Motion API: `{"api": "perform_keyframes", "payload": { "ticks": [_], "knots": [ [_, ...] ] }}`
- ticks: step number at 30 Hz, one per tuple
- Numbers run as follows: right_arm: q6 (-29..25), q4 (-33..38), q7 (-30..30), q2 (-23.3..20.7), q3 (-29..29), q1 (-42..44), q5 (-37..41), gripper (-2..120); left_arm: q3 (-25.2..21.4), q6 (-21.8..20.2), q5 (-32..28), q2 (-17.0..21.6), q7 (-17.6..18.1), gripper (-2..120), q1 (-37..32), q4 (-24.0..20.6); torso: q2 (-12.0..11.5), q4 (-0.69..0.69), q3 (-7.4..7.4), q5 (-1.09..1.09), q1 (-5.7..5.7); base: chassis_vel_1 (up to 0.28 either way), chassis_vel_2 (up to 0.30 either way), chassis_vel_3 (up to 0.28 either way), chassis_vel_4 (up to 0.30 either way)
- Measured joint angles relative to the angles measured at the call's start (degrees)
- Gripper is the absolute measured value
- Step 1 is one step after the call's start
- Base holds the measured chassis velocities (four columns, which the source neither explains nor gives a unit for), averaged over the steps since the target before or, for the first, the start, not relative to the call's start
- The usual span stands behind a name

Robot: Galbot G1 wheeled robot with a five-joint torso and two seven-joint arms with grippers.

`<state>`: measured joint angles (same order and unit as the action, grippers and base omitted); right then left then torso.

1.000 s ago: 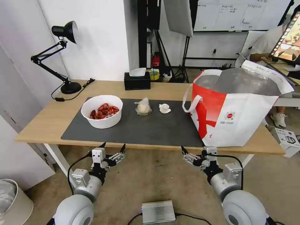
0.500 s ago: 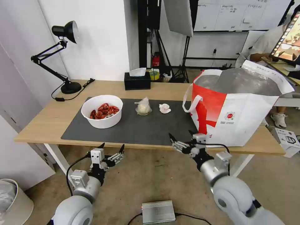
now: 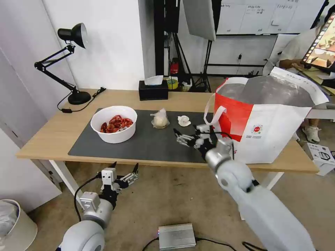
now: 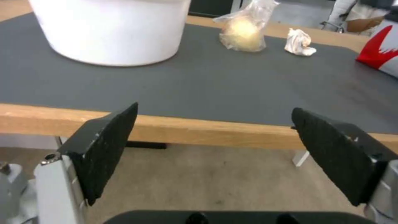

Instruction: Pick up the trash from the table and place it into the takeout bag.

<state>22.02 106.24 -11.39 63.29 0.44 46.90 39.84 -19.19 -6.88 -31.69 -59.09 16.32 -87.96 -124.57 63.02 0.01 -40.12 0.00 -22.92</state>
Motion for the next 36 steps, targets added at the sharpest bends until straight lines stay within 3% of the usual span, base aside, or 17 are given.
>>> {"api": "perform_keyframes", "payload": {
  "ticks": [4, 13, 21, 36],
  "knots": [
    [4.58, -3.55, -5.35, 2.73, -2.57, -3.89, -0.63, 100, 0.11, 0.68, 0.20, -0.84, 0.05, 100, -0.25, 0.89, 0.00, -0.01, 0.00, 0.00, 0.00, 0.000, 0.000, 0.000, 0.000],
    [9.59, -12.76, -12.22, 7.94, -5.86, -12.41, -3.71, 100, 0.29, 1.06, 0.32, -1.61, 0.06, 100, 0.17, 2.09, 0.00, 0.00, 0.00, 0.00, 0.00, 0.000, 0.000, 0.000, 0.000],
    [10.24, -21.18, -16.38, 12.46, -6.59, -17.82, -5.09, 100, -0.09, 1.10, 0.38, -1.06, -0.06, 100, 0.07, 2.26, 0.00, 0.00, 0.00, -0.01, 0.00, 0.000, 0.000, 0.000, 0.000],
    [10.41, -32.34, -18.77, 18.64, -6.13, -22.77, -7.23, 100, -0.92, 1.29, -0.39, -0.51, -0.17, 100, 0.26, 2.31, 0.01, -0.01, 0.01, 0.00, 0.00, 0.000, 0.000, 0.000, 0.000]
  ]
}}
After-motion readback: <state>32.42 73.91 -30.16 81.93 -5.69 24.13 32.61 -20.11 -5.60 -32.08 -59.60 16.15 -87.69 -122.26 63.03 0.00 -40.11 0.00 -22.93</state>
